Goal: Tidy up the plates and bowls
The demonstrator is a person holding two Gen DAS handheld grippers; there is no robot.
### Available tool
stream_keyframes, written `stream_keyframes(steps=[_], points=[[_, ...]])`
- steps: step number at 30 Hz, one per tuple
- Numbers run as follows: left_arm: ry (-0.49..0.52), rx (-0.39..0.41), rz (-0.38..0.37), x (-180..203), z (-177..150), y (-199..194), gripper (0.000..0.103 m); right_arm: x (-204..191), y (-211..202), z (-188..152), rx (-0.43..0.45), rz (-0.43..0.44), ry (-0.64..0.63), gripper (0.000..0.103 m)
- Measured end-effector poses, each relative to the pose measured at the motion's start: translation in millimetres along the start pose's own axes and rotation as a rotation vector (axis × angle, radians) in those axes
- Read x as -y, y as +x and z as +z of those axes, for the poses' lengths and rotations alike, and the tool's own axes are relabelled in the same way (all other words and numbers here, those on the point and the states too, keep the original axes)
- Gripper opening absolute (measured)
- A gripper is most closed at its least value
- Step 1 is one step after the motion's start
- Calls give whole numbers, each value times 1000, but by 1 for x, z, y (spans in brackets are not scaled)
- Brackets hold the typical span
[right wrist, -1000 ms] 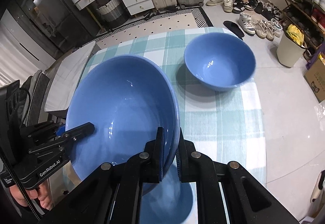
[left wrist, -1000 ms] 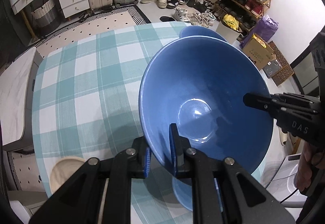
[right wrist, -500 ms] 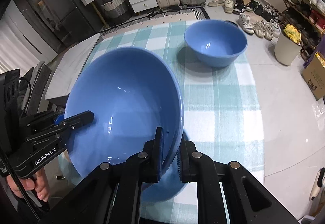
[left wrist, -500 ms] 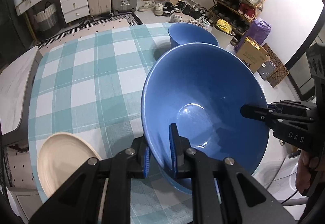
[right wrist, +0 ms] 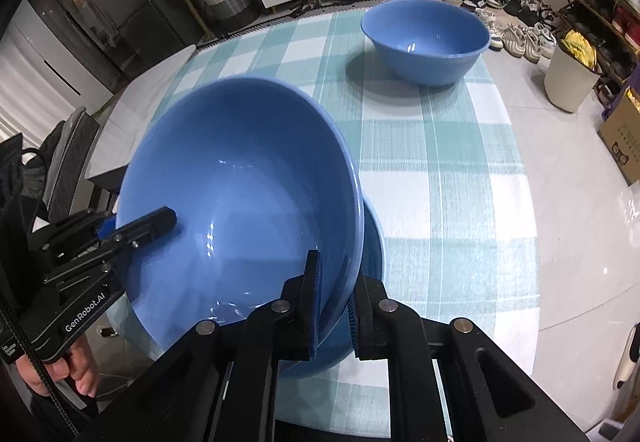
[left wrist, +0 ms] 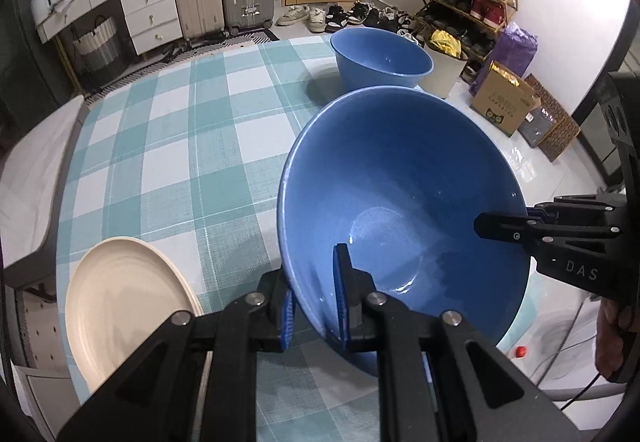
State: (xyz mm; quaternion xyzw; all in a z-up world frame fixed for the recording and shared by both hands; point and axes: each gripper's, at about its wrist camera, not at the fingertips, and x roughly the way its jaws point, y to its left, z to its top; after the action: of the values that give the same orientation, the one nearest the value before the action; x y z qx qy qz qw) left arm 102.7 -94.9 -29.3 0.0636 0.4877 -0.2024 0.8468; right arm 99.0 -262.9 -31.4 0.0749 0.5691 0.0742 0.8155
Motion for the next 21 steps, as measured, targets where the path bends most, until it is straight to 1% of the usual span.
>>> stream_keyframes(steps=[9, 10, 12, 16, 21], points=[[14, -34, 12, 6, -13, 19, 14, 7, 19, -17, -27, -15, 1, 12], [11, -33, 13, 6, -15, 20, 16, 7, 20, -18, -26, -13, 1, 13], [0, -15, 14, 5, -17, 20, 17, 6, 20, -19, -17, -10, -4, 13], [11, -8, 26, 8, -20, 20, 19, 4, 19, -20, -6, -21, -12, 13], [19, -39, 34, 8, -21, 29, 20, 3, 14, -20, 13, -24, -16, 13]])
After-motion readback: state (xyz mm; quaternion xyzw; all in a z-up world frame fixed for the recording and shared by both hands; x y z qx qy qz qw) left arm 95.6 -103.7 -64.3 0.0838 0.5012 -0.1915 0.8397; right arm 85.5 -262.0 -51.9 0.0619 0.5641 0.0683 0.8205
